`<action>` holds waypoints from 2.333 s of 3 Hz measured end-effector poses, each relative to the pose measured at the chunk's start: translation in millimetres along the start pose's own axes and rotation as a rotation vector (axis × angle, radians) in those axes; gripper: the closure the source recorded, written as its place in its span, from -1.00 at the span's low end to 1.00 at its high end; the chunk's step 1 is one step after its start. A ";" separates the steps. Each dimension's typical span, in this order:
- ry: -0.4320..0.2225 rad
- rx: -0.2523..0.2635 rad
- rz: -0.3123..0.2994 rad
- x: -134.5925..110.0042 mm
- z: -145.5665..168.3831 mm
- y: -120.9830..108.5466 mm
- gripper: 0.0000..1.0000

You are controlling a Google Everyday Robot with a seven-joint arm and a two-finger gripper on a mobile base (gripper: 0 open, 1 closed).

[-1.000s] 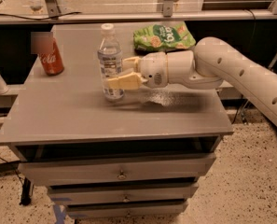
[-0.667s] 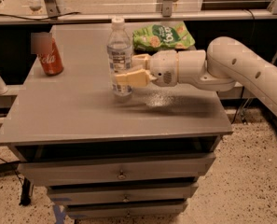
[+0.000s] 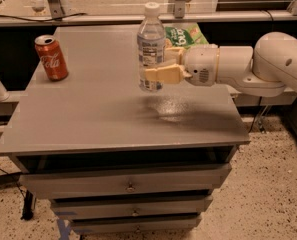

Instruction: Move blue plastic bottle near green rice chip bag

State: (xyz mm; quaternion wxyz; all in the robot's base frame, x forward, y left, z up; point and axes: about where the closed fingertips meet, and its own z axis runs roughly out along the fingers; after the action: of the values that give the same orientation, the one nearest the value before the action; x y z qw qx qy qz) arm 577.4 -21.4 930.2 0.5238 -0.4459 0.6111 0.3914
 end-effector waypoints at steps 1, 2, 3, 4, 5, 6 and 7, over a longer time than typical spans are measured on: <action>-0.009 0.006 0.001 1.8 2.1 0.0 1.00; -0.011 0.042 -0.046 -2.1 -1.0 -32.9 1.00; -0.024 0.119 -0.111 -29.0 -25.9 -86.0 1.00; -0.009 0.196 -0.149 -48.4 -60.1 -126.7 1.00; 0.013 0.279 -0.132 -42.1 -99.8 -153.2 1.00; 0.018 0.332 -0.090 -21.2 -125.9 -169.4 1.00; -0.003 0.353 -0.052 -2.7 -133.4 -185.3 1.00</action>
Offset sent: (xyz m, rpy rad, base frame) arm 0.0961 -0.0518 0.0490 -0.0065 -0.1963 -0.1294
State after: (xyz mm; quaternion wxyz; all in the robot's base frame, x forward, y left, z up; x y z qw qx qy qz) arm 715.8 -202.0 950.2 0.6050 -0.3620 0.6579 0.2649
